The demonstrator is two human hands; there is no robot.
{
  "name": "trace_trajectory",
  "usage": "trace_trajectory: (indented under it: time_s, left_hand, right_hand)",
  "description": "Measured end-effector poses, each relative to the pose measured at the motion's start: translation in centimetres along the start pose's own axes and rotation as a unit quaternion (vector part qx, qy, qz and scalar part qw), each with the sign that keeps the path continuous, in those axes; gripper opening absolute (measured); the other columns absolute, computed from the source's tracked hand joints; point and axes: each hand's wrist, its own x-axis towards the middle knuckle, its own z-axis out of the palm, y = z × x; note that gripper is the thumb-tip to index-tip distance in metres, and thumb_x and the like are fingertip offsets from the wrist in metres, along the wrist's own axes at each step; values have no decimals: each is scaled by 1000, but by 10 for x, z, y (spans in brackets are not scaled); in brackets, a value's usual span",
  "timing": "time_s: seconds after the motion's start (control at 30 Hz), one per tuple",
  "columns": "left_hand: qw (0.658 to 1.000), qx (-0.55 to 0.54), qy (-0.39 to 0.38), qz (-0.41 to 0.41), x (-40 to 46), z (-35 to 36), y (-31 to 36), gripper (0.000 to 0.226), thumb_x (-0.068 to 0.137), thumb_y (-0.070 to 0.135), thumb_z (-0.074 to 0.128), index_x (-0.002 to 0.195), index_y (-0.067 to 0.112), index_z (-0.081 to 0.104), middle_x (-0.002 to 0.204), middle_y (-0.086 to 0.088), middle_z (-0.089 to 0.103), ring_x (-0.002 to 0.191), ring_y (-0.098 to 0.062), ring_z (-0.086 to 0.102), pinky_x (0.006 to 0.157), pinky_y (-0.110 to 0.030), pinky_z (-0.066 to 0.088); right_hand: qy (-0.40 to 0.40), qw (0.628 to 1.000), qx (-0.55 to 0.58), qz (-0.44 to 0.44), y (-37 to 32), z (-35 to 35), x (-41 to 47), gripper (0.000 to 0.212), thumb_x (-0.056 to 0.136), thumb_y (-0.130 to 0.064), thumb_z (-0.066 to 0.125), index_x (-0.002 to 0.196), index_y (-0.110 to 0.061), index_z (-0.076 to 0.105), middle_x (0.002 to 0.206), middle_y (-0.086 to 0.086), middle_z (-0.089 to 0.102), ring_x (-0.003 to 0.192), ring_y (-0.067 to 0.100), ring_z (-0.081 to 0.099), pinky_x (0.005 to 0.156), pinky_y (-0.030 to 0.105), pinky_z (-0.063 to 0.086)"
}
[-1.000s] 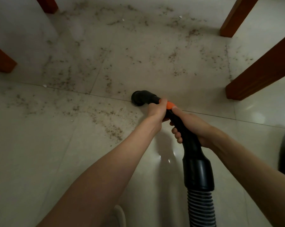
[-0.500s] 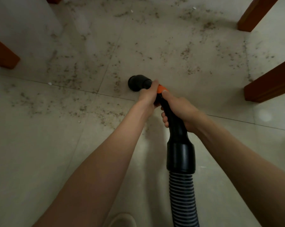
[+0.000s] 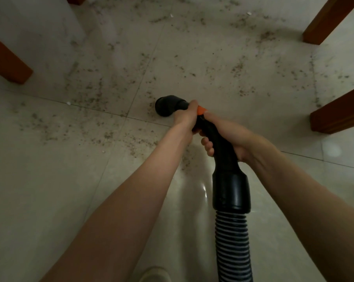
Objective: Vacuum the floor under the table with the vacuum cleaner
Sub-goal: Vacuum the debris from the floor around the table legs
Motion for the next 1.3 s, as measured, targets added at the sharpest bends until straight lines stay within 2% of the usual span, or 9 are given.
trace_trajectory:
  time_s: [0.3, 0.4, 0.5, 0.6, 0.7, 0.8, 0.93, 1.1, 1.3]
  left_hand:
    - [1000, -15, -24, 6, -3, -5, 2, 26, 94, 30, 54, 101, 8, 41, 82, -9, 54, 74, -22, 57, 84, -40, 51]
    - [999, -25, -41, -2, -11, -6, -7, 24, 95, 27, 53, 93, 6, 42, 81, -10, 55, 73, -21, 57, 79, -39, 52]
    - [997, -17, -68, -19, -20, -1, -18, 23, 95, 26, 53, 101, 4, 49, 82, -9, 57, 72, -20, 57, 67, -32, 52]
    - [995, -1, -95, -40, -33, 8, -29, 18, 94, 23, 54, 88, 7, 51, 85, -9, 58, 76, -20, 58, 67, -30, 51]
    - [993, 37, -108, -44, -44, 20, -46, 28, 94, 28, 55, 110, 6, 50, 103, -11, 59, 91, -22, 58, 67, -30, 51]
    - [991, 62, -112, -41, -57, 31, -68, 34, 94, 35, 53, 111, 5, 49, 112, -13, 60, 102, -26, 59, 79, -34, 51]
    - [987, 55, -137, -67, -72, 38, -85, 40, 93, 33, 56, 120, 5, 48, 119, -15, 59, 110, -28, 58, 80, -33, 50]
    - [986, 26, -150, -62, -86, 48, -93, 44, 95, 30, 54, 122, -4, 46, 108, -18, 58, 97, -27, 60, 80, -36, 52]
    - [987, 43, -149, -47, -100, 49, -114, 46, 95, 34, 51, 119, -6, 48, 111, -19, 61, 101, -27, 62, 85, -35, 53]
  right_hand:
    - [54, 997, -18, -58, 10, 11, 5, 45, 98, -47, 43, 88, -4, 52, 58, 9, 49, 36, 13, 49, 37, 22, 43]
    - [49, 997, -42, -52, 15, 2, -7, 44, 98, -45, 44, 88, -3, 51, 58, 9, 48, 38, 14, 48, 37, 22, 44]
    - [67, 994, -80, -41, 24, -10, -22, 45, 97, -46, 45, 85, -3, 53, 56, 9, 51, 40, 16, 48, 38, 23, 45]
    - [79, 991, -102, -35, 35, -28, -38, 45, 97, -47, 45, 82, -5, 52, 51, 7, 52, 38, 16, 48, 39, 23, 45]
    - [94, 988, -118, -32, 49, -44, -53, 46, 97, -48, 44, 82, -5, 52, 51, 6, 52, 39, 16, 49, 39, 24, 45]
    - [111, 982, -148, -34, 67, -56, -70, 46, 98, -45, 44, 87, -2, 55, 54, 8, 54, 40, 17, 50, 40, 24, 46]
    - [112, 983, -145, -28, 84, -70, -89, 45, 98, -45, 42, 90, -3, 55, 54, 7, 54, 40, 16, 51, 41, 24, 47]
    - [129, 986, -103, -26, 94, -73, -101, 43, 97, -43, 45, 86, -3, 53, 55, 8, 53, 39, 16, 49, 40, 24, 45]
    - [109, 987, -114, -4, 102, -82, -117, 44, 97, -44, 45, 89, -2, 54, 53, 7, 54, 40, 16, 49, 41, 24, 46]
